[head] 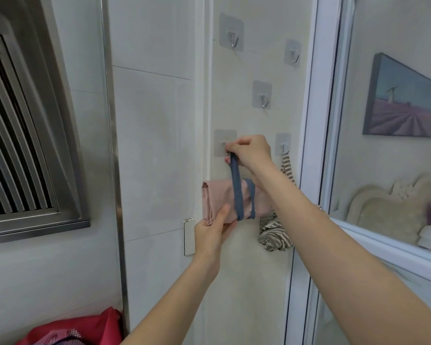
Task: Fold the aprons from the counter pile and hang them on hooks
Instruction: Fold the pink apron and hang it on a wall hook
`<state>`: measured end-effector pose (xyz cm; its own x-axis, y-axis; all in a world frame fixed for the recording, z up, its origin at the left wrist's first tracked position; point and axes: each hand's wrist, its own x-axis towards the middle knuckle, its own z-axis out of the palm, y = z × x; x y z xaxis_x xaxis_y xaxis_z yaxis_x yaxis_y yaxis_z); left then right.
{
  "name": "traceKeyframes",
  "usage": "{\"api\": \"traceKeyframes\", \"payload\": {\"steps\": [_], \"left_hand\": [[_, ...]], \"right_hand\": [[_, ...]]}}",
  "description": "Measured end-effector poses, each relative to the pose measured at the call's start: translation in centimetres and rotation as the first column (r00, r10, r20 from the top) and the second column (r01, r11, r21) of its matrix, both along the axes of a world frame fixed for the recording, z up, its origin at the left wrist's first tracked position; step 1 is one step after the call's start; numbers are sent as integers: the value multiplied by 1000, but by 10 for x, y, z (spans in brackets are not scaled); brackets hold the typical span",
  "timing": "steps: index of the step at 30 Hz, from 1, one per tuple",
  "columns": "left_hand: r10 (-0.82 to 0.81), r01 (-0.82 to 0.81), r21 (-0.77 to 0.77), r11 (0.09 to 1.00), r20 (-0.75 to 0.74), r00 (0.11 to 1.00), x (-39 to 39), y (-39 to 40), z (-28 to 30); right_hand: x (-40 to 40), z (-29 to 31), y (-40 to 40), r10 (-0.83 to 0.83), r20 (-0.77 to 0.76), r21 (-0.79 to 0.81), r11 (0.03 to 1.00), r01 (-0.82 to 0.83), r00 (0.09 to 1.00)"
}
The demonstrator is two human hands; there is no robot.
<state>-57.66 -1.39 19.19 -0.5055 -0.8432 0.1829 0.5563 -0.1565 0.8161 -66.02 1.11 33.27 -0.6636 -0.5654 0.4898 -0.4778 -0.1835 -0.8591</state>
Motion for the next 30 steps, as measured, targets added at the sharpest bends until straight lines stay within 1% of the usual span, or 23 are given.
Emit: {"api": "traceKeyframes", "payload": {"steps": [2,3,5,6,8,11,12,14,17,18,20,22,24,25,26,28,30], "left_hand": [[-34,33,-49,998,-26,999,1,2,7],[-21,18,-83,996,-29,999,0,2,10],[5,-8,-155,988,-23,1000,-1,6,17],[5,-8,-187,982,-16,1000,-3,10,21],[-11,13,-261,965,7,1000,-10,17,26],[-6,39,-334,942,101,995,-35,28,29],[11,39,-338,940,145,989,-46,31,28],[44,28,-324,946,213,976,-65,37,29],[40,36,-318,947,231,972,-89,40,30],[36,45,-333,942,233,972,-95,40,31],[87,42,-436,899,270,959,-101,39,31],[170,27,-542,840,311,935,-104,35,31],[303,-16,-633,774,349,887,-106,29,31],[370,-48,-672,739,345,863,-109,26,30],[413,-78,-696,714,329,849,-110,24,28],[461,-131,-706,696,299,836,-111,25,22],[502,-165,-706,689,300,811,-110,29,14]], "right_hand": [[-5,0,3,-18,49,-36,999,20,999],[-7,1,7,8,87,-67,998,-2,996],[-10,7,16,94,219,-170,984,-57,971],[-11,11,22,112,278,-223,974,-50,954],[-19,18,34,58,349,-286,957,47,935],[-45,22,49,-81,353,-294,936,193,932],[-55,22,53,-144,329,-267,934,238,933],[-74,20,60,-280,235,-182,928,326,931],[-95,17,64,-398,85,-100,909,405,913],[-102,15,62,-408,48,-92,907,411,912],[-112,11,55,-410,-18,-69,910,408,912],[-119,7,46,-401,-86,-29,916,400,912],[-125,3,40,-378,-159,19,922,386,912],[-127,2,38,-364,-197,36,925,378,910],[-128,0,37,-347,-239,45,929,367,907],[-128,-3,37,-307,-335,58,937,344,891],[-124,-8,37,-282,-473,108,922,372,835]]}}
